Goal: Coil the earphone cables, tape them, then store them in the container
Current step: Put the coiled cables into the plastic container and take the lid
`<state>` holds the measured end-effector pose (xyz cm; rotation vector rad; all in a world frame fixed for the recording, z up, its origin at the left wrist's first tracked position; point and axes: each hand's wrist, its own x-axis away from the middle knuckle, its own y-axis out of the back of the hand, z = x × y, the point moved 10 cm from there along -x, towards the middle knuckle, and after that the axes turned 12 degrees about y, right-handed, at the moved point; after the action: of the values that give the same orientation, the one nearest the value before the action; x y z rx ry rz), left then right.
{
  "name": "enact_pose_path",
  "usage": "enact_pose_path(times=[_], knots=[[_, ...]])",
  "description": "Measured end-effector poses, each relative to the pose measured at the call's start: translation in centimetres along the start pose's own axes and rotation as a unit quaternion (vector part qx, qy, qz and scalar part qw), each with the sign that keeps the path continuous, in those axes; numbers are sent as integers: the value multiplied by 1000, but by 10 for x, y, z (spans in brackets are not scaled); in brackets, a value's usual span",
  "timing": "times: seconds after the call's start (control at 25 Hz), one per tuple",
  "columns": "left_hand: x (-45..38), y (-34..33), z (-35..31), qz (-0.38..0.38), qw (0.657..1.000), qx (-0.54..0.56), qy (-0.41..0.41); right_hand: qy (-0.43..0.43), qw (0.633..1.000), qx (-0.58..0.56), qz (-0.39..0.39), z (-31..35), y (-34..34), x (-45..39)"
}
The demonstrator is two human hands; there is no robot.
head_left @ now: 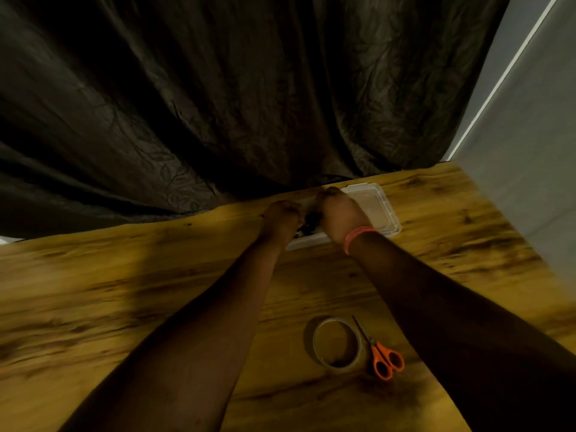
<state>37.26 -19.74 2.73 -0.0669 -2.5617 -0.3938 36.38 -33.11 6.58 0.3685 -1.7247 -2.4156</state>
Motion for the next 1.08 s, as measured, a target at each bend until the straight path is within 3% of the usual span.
enact_pose_path(times=[0.12,0.28,0.36,0.48,0.56,0.72,0.88,1.08], knots=[[9,24,9,-48,989,130,-51,-33,988,-50,-146,-25,41,32],[35,57,24,-208,964,58,-155,-104,977,-87,-168,-57,44,82],[39,55,36,-200,968,11,-149,-137,979,-74,-129,-70,29,92],[38,36,60,-116,986,-105,-63,-145,989,-3,-35,-76,3,98],[42,30,63,-95,981,-154,-62,-130,990,-29,-36,-65,-5,96],[52,15,46,13,994,38,-107,-122,972,-194,-48,-32,-14,77],[74,40,46,-51,994,74,-66,-137,959,-240,-65,-13,-26,70],[88,89,83,-133,988,72,-27,-89,966,-233,-72,41,-37,69]])
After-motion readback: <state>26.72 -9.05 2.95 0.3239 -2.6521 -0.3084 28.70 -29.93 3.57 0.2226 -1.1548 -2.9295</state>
